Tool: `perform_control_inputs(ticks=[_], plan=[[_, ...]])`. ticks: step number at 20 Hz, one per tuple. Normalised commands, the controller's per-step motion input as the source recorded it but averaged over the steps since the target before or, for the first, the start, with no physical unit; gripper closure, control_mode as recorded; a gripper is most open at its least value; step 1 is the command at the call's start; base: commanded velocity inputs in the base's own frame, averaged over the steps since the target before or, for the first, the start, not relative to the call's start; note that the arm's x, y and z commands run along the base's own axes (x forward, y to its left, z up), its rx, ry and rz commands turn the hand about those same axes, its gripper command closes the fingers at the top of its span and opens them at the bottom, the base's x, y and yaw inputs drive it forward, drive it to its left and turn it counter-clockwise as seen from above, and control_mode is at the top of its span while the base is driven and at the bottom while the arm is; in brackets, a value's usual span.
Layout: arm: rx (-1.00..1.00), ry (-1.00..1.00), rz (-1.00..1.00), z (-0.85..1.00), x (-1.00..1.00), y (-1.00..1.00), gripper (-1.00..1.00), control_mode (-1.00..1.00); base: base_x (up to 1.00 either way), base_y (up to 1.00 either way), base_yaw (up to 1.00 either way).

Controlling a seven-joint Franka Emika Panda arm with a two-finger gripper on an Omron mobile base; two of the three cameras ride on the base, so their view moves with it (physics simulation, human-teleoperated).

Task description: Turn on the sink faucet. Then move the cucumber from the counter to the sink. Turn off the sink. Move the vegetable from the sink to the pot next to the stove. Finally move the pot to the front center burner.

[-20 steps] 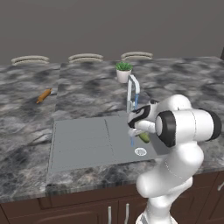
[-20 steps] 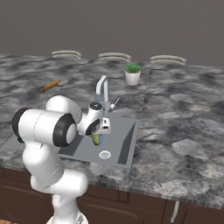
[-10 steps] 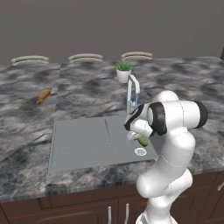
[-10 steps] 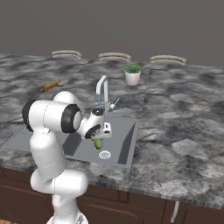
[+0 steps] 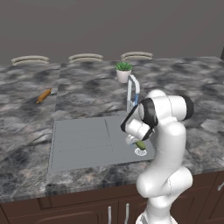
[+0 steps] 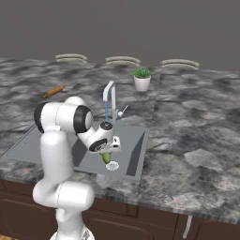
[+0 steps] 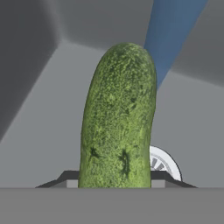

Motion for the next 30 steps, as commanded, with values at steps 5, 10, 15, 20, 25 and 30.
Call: perform_control_inputs(ticks=[5, 10, 15, 20, 25, 30], plan=[[0.00, 0.00, 0.01, -0.44, 0.17, 0.00, 1.00, -1.00, 0.00, 0.00, 0.00], [0.00, 0.00, 0.03, -0.39, 0.13, -0.04, 1.00, -1.00, 0.00, 0.00, 0.00], [0.00, 0.00, 0.03, -0.40, 0.12, -0.01, 1.00, -1.00, 0.00, 0.00, 0.00], [0.00, 0.00, 0.02, -0.42, 0.13, 0.00, -1.00, -1.00, 0.00, 0.00, 0.00], [0.00, 0.00, 0.03, -0.07, 0.06, -0.01, -1.00, -1.00, 0.00, 0.00, 0.00], [0.00, 0.00, 0.00, 0.31, -0.02, 0.00, -1.00, -1.00, 0.00, 0.00, 0.00]])
